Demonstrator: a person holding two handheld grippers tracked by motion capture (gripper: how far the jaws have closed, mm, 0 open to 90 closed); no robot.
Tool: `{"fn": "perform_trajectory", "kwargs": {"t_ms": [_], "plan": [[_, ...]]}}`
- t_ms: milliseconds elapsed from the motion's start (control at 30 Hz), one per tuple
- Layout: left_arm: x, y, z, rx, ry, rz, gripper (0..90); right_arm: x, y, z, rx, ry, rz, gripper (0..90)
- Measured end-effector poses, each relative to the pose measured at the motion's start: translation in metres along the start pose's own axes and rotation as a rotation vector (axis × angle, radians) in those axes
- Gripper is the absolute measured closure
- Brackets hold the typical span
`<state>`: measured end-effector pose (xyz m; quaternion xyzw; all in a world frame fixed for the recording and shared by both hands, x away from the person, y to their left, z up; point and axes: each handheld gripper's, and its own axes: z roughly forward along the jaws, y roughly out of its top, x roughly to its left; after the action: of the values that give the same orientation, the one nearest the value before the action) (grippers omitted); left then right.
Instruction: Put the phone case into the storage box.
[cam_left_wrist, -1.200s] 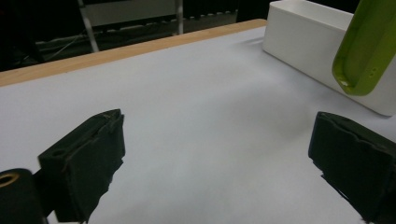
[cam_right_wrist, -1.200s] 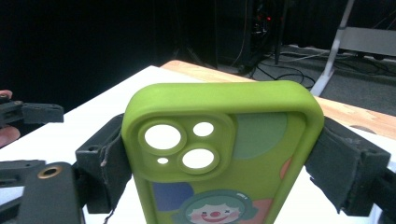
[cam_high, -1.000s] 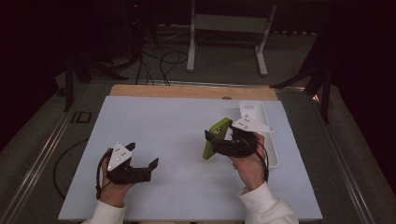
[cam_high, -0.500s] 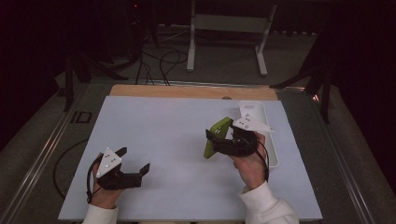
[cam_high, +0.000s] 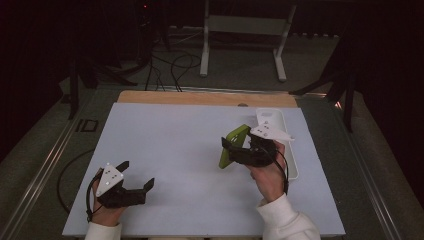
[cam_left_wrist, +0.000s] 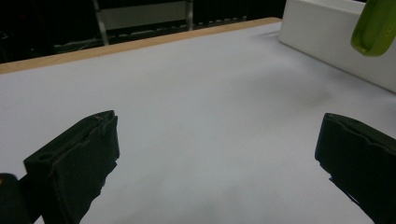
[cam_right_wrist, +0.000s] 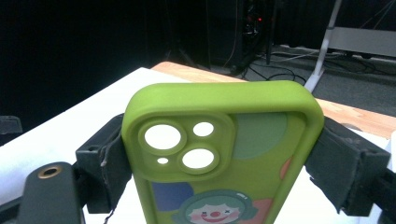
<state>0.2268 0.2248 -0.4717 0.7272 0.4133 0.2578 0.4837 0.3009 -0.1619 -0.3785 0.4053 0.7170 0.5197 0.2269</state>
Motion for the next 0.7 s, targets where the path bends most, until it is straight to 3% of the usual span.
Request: {"fn": "perform_trajectory", "kwargs": {"t_ms": [700], "plan": [[0.0,-0.005,-0.003,-0.002,0.007,0.021,0.2,-0.01,0.008,0.0,-0.02,-0.04,0.017,15.8]]}}
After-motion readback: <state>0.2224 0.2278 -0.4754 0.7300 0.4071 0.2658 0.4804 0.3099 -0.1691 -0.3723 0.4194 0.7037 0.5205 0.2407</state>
